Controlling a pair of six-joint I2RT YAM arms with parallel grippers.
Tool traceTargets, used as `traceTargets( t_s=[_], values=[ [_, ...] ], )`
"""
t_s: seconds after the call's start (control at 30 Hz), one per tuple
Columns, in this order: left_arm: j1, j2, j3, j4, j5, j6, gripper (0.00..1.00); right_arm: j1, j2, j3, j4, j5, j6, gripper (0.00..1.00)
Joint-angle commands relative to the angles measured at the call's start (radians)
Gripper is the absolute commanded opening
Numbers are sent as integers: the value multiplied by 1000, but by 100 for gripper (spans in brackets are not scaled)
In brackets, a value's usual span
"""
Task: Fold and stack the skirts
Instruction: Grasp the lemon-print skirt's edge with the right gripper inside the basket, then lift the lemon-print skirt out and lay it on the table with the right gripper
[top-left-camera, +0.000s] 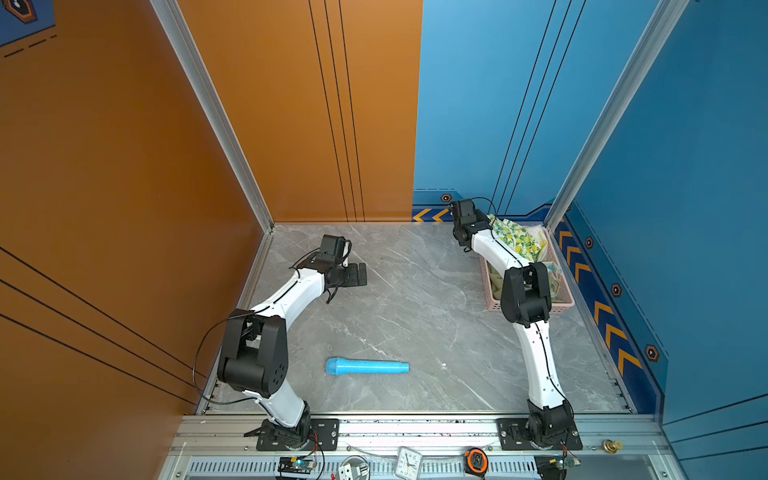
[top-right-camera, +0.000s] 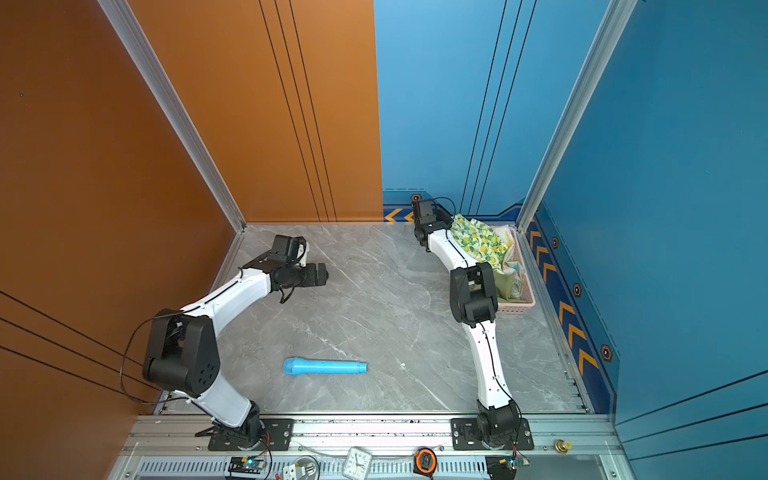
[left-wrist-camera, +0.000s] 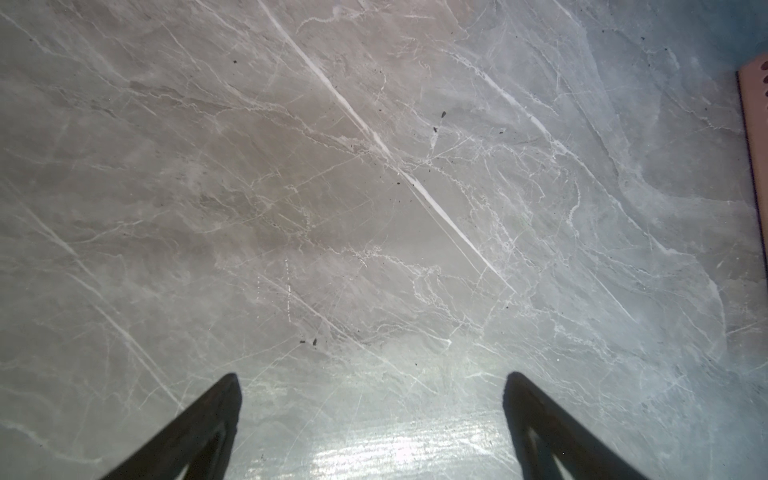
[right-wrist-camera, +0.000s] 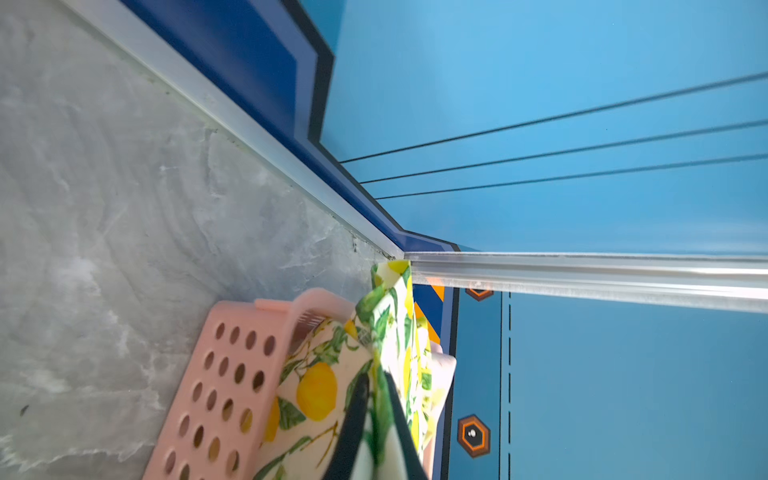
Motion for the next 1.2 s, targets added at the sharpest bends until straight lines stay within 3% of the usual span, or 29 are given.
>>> traceTargets(
  t_s=[0.0,0.2,0.33,0.5,0.73,0.87,0.97,1.17],
  values=[
    [-1,-67,18,-60,4,24,99,-13,-188,-17,-41,-12,143,0],
    [9,-151,-7,-93,-7,35,99,-23,-369,-28,-117,-46,274,0],
    [31,-187,-41,-63,-28,32,99,28,-478,-22,-165,-87,388,0],
    [88,-184,-53,-25,30,4,99,203,-569,8,-178,-86,433,0],
    [161,-195,-67,23,81,-32,100,453,-535,250,-178,-123,470,0],
    [189,-220,-84,42,78,-35,100,502,-490,333,-178,-184,559,0],
    [193,-219,-88,43,75,-34,100,466,-501,237,-178,-230,684,0],
    [187,-219,-97,43,53,-28,100,359,-549,-206,-103,-361,915,0]
  ],
)
